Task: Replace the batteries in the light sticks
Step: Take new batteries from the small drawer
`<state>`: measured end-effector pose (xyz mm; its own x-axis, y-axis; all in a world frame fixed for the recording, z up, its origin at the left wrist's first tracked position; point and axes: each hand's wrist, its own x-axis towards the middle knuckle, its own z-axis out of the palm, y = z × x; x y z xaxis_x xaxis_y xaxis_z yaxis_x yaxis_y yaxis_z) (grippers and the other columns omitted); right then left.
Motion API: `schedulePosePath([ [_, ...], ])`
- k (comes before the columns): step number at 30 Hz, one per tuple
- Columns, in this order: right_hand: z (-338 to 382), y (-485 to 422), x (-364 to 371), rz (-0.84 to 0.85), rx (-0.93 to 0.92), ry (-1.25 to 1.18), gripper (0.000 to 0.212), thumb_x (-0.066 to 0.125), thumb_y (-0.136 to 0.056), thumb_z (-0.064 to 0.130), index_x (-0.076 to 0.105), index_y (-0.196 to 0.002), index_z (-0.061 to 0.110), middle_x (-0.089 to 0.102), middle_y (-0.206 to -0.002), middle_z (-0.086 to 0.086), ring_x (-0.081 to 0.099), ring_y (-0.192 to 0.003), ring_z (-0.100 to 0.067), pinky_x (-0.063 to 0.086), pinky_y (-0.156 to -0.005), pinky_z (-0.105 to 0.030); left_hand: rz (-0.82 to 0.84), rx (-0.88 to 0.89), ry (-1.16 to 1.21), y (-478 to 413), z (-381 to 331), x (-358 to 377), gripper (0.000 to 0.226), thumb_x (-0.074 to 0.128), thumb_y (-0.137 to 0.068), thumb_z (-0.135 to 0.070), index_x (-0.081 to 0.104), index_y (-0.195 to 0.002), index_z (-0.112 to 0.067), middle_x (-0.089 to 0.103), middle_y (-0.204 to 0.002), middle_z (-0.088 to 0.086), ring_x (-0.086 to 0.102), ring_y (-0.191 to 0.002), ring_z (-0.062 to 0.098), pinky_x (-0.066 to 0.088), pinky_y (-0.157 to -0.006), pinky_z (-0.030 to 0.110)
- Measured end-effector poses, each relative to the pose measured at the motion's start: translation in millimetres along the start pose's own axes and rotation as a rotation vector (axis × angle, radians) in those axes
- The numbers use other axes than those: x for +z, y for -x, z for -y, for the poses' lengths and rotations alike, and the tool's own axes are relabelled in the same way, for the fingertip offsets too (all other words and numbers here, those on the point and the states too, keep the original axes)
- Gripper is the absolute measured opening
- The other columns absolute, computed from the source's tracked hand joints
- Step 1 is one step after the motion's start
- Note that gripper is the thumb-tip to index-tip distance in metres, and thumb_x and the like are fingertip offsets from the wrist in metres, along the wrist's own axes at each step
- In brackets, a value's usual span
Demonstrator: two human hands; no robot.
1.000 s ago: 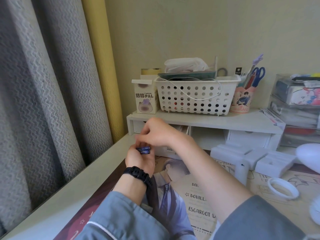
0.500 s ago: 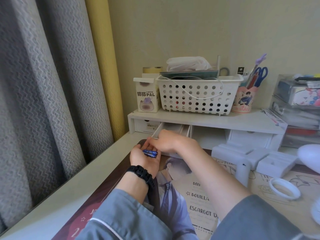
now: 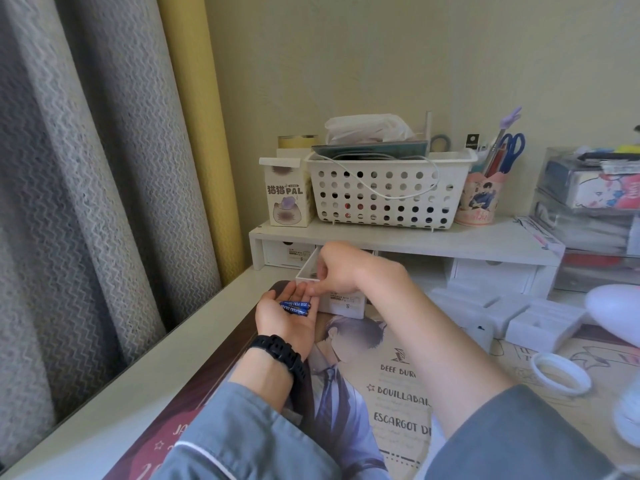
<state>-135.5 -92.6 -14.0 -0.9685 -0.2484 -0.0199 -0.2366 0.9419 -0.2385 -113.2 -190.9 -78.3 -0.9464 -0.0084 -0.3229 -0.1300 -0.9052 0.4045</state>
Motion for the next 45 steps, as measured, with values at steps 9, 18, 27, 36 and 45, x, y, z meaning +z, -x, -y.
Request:
schedulePosePath([
  [9,-17,4,-18,-0.277,-0.027,-0.329,0.01,0.069,-0.084,0.005,0.072,-0.079,0.012,0.065,-0.07,0.001,0.06,-0.06,-0.009,0.051,-0.064,-0.022,0.043,-0.022,0.031,2,-1,1,0.042,0.027,-0.103,-0.025,0.046,-0.128,0.003,0.056,-0.109,0.016,0.052,-0.118,0.029,0.041,-0.098,0.039],
  [18,-12,-7,2,-0.137,0.009,-0.167,0.017,0.063,-0.087,0.01,0.074,-0.099,0.006,0.071,-0.102,-0.01,0.065,-0.092,-0.021,0.053,-0.079,-0.029,0.036,-0.017,0.038,4,-1,2,0.042,0.027,-0.103,-0.024,0.046,-0.128,0.003,0.052,-0.118,0.017,0.049,-0.123,0.029,0.04,-0.1,0.039],
  [27,24,4,1,-0.031,-0.177,-0.199,0.013,0.073,-0.082,0.016,0.076,-0.093,0.011,0.071,-0.09,-0.002,0.064,-0.081,-0.014,0.052,-0.065,-0.021,0.07,-0.035,0.118,6,-2,-3,0.039,0.028,-0.102,-0.026,0.049,-0.119,0.002,0.058,-0.115,0.021,0.057,-0.107,0.031,0.046,-0.094,0.041],
  [36,-5,0,-2,0.014,0.041,-0.012,0.029,0.05,-0.096,0.035,0.059,-0.085,0.01,0.055,-0.075,-0.003,0.055,-0.074,-0.023,0.039,-0.058,-0.028,-0.014,-0.093,0.016,4,-2,-1,0.029,0.037,-0.099,-0.021,0.051,-0.076,-0.011,0.048,-0.071,0.001,0.047,-0.062,0.011,0.042,-0.061,0.021],
  [45,3,-10,25,0.078,0.114,0.106,0.03,0.048,-0.093,0.038,0.057,-0.092,0.009,0.059,-0.091,-0.01,0.056,-0.082,-0.026,0.042,-0.066,-0.029,0.011,-0.145,-0.01,-7,-2,-6,0.03,0.029,-0.097,-0.015,0.045,-0.072,-0.012,0.032,-0.06,-0.003,0.031,-0.033,0.008,0.024,-0.033,0.011],
])
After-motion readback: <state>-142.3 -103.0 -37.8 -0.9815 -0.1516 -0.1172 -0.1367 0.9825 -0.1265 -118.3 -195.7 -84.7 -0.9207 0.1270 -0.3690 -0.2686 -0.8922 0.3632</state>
